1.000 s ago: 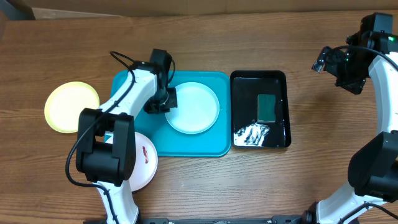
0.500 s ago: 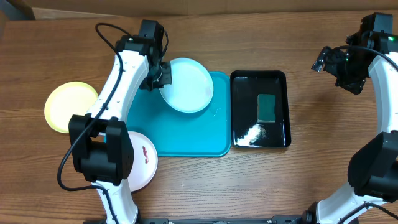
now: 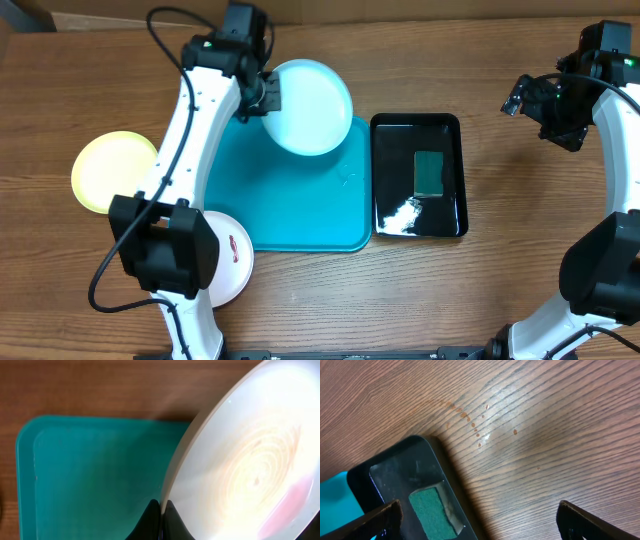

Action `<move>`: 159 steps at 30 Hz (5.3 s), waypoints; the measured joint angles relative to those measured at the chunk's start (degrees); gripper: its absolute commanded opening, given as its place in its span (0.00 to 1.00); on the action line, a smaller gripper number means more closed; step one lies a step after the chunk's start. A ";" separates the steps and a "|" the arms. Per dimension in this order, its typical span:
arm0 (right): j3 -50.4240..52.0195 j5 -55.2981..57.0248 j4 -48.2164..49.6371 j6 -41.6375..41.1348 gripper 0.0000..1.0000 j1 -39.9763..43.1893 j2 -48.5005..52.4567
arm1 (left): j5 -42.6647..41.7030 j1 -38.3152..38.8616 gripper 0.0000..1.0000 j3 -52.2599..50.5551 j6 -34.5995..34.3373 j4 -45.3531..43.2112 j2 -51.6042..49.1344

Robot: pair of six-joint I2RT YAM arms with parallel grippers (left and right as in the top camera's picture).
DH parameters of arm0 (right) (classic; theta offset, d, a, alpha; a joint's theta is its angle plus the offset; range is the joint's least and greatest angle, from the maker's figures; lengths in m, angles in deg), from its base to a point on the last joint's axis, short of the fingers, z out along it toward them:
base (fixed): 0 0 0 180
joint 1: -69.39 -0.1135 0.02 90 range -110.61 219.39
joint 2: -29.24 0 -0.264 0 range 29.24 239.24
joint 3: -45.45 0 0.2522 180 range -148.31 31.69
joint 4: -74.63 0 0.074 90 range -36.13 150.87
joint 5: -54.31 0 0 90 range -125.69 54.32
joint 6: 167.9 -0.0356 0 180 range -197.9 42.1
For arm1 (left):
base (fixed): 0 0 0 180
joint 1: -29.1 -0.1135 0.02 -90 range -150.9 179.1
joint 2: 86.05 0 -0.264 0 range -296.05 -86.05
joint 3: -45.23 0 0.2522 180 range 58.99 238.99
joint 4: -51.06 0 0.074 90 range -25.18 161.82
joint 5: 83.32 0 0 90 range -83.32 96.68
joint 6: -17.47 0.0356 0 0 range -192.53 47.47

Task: Clean dirty plates on tray and stack at the side
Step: 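Lift the white plate off the teal tray with the left gripper, then set the white plate onto the yellow plate at left and release, then move the left gripper to the pink-stained white plate's rim and grip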

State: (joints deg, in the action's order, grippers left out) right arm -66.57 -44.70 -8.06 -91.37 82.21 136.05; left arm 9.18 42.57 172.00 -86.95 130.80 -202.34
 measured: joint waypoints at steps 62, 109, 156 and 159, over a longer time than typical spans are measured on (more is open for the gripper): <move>0.00 0.00 0.04 -0.02 1.00 0.00 0.00 | 6.38 19.17 0.04 3.34 -3.04 -6.75 -0.11; 0.00 0.00 0.02 -0.02 1.00 0.00 0.00 | -18.51 -58.77 0.77 -18.64 -10.51 -1.55 -0.20; 0.00 0.00 0.09 0.00 1.00 0.00 0.00 | -6.10 -46.25 0.30 -71.87 -7.19 -11.34 34.25; 0.00 0.00 0.07 -0.02 1.00 0.00 0.00 | -6.19 -46.25 0.31 -73.57 -7.02 -12.68 34.25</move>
State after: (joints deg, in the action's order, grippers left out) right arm -66.57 -44.70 -7.99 -91.39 82.21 136.05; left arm 3.00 -3.68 98.43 -93.96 118.12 -168.09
